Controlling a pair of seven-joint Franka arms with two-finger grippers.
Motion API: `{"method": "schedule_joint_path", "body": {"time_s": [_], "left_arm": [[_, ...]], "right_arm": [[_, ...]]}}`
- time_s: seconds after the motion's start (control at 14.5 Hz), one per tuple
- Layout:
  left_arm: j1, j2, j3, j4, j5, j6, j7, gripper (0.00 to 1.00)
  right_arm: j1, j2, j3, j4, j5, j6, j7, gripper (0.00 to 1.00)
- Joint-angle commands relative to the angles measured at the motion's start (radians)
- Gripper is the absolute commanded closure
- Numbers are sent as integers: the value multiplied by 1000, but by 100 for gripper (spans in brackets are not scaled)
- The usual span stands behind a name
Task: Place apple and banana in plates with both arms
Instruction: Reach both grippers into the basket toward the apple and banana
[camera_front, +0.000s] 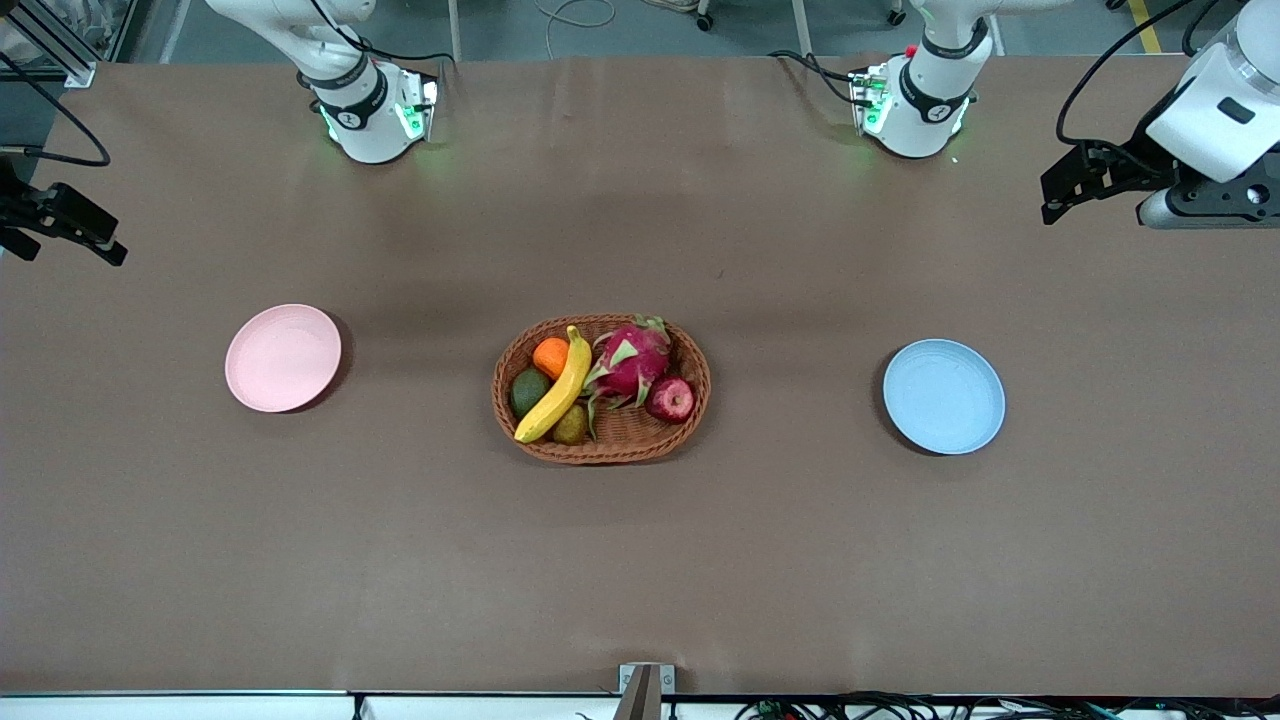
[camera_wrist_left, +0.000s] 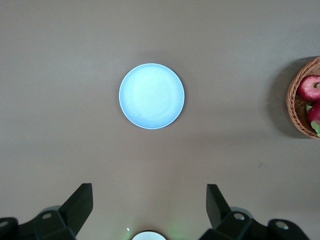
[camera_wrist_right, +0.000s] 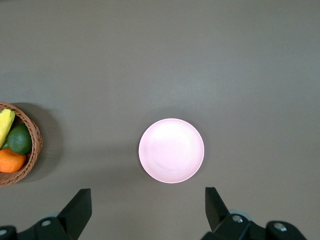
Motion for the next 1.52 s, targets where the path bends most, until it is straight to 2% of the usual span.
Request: {"method": "schedule_joint_path", "body": {"time_s": [0.0, 0.21, 0.48, 0.62, 0.83, 1.03, 1.17, 1.31, 1.45], "left_arm": [[0, 11, 3, 28, -14, -25, -4, 0], [-9, 18, 1, 30, -7, -22, 2, 0], [-49, 145, -42, 88, -14, -14, -24, 0], [-90, 202, -69, 88, -11, 21, -129, 0], [-185, 299, -74, 97, -16, 110, -358, 0], [-277, 425, -74, 146, -14, 174, -545, 0], [-311, 503, -76, 182, -19, 205, -642, 0], [-352, 560, -76, 186, -21, 263, -696, 0], [-388, 610, -76, 186, -21, 349, -806, 0]], "right_arm": [[-19, -7, 16, -2, -18, 2, -8, 0], [-18, -7, 16, -2, -18, -1, -8, 0], [-15, -3, 16, 1, -18, -4, -11, 0], [-13, 20, 16, 10, -17, 0, -8, 0], [-6, 105, 19, 46, -3, 2, -3, 0], [45, 186, 20, 70, -2, 0, 3, 0], [91, 223, 20, 70, 37, 18, 23, 0], [178, 279, 20, 73, 58, 63, 230, 0], [310, 344, 20, 76, 57, 161, 463, 0]]}}
